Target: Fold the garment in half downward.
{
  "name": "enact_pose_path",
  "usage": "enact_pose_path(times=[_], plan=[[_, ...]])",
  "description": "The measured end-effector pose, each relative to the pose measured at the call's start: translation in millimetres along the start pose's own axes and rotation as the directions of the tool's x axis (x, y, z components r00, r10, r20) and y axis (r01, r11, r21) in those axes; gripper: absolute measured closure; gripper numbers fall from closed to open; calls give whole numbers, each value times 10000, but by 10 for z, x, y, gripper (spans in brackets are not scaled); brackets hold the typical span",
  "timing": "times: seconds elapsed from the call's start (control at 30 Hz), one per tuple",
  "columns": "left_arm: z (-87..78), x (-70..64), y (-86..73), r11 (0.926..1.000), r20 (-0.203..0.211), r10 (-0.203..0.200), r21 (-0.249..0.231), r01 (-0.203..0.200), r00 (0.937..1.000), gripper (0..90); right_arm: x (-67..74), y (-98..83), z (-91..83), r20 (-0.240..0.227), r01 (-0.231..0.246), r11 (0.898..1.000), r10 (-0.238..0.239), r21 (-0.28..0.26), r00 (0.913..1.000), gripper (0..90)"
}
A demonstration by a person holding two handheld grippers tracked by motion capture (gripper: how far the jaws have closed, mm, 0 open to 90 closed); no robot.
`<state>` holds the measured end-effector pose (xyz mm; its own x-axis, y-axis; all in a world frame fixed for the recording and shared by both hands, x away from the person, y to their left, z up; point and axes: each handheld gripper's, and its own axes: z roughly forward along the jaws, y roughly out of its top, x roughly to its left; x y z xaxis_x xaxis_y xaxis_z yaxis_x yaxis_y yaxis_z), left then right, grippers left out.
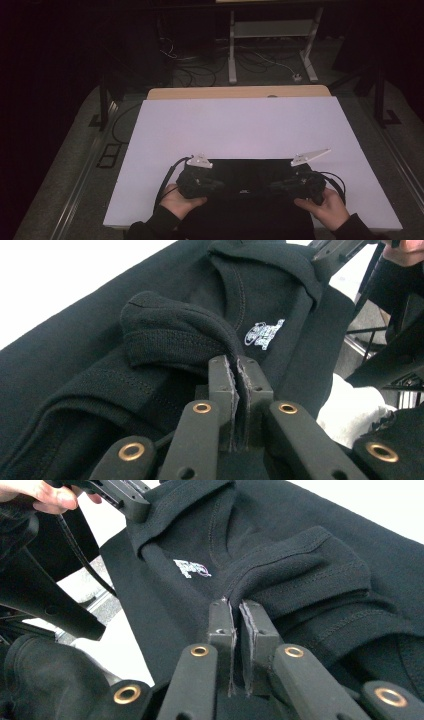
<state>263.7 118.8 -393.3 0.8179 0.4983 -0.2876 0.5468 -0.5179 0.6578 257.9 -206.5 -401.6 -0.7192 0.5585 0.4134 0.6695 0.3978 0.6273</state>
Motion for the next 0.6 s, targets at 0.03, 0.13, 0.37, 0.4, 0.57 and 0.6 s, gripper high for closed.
enact_pose_path(times=[0.03,0.13,0.37,0.4,0.57,0.6], plan=[[4,-8,-8,10000,21,-1,56,0,10000,849,1,-9,3,-17,20,10000,-20,39,10000,827],[27,-12,-35,9999,20,25,157,-25,10000,846,9,-36,24,-53,19,9998,-18,196,10000,826],[77,-66,-81,9987,123,61,496,-67,9999,847,48,-92,75,-90,52,9978,-46,659,9999,825],[82,-67,-90,9985,131,67,534,-74,9999,847,50,-102,81,-102,97,9975,-90,705,9999,825],[105,-76,-125,9966,148,28,822,-40,9999,847,61,-133,90,-149,69,9960,-56,889,9999,824],[113,-76,-132,9959,154,23,901,-37,9999,847,61,-139,92,-165,85,9957,-70,918,9998,825]])
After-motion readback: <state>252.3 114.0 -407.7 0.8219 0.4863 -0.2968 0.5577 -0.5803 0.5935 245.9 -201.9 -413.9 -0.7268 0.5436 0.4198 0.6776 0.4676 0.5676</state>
